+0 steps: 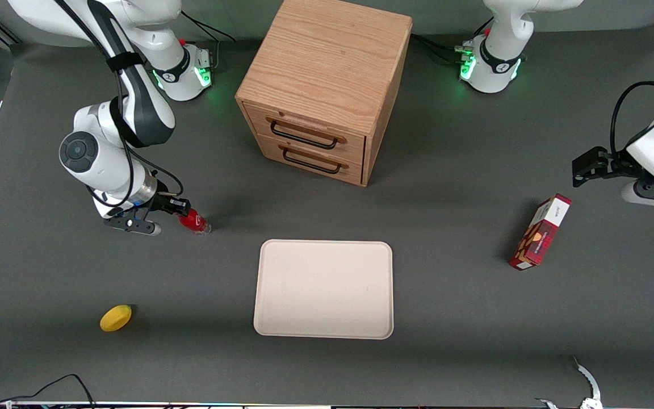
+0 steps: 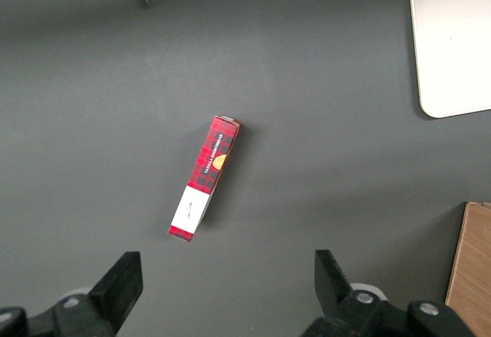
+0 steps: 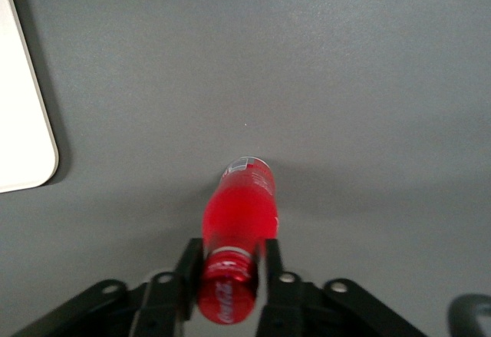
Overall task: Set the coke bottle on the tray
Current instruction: 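Lower the right gripper and close it around the bottle's cap end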
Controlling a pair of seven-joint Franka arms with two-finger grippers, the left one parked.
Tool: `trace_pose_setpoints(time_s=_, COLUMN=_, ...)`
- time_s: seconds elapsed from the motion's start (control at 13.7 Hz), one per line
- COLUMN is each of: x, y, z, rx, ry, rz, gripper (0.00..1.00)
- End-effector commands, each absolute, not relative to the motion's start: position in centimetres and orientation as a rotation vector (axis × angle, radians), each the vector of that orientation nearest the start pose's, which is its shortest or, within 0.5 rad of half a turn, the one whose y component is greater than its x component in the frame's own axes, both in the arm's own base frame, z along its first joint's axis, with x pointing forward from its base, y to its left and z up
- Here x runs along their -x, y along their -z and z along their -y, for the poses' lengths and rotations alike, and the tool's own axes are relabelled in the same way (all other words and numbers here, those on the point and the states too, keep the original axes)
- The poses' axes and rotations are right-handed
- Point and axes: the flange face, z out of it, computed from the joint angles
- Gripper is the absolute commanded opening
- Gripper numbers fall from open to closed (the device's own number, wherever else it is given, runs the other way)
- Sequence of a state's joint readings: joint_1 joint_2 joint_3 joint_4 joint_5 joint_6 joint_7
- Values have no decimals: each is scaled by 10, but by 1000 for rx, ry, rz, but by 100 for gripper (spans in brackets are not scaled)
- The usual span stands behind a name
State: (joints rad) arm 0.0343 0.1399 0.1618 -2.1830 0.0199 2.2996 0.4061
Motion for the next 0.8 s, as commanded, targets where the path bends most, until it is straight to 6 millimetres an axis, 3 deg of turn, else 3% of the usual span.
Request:
trace_pose_setpoints(time_s=0.0, x=-534, y=-328, z=-108, rx=3103, ry=-14, rz=-371, gripper=0)
trace_pose_setpoints(time_s=0.15, x=-535, y=-334, z=-109, rx=3102, ry=-4, rz=-364, gripper=0)
trace_pose_setpoints(time_s=0.29, x=-543, y=-360, z=-109, rx=3104, ry=13, rz=-351, gripper=0)
trace_pose_setpoints(time_s=0.44, x=-553, y=-411, z=-110, rx=3115, ry=-15, rz=-342, gripper=0)
trace_pose_setpoints(time_s=0.73, x=-576, y=-532, z=-106, rx=3123, ry=-76, rz=-273, gripper=0)
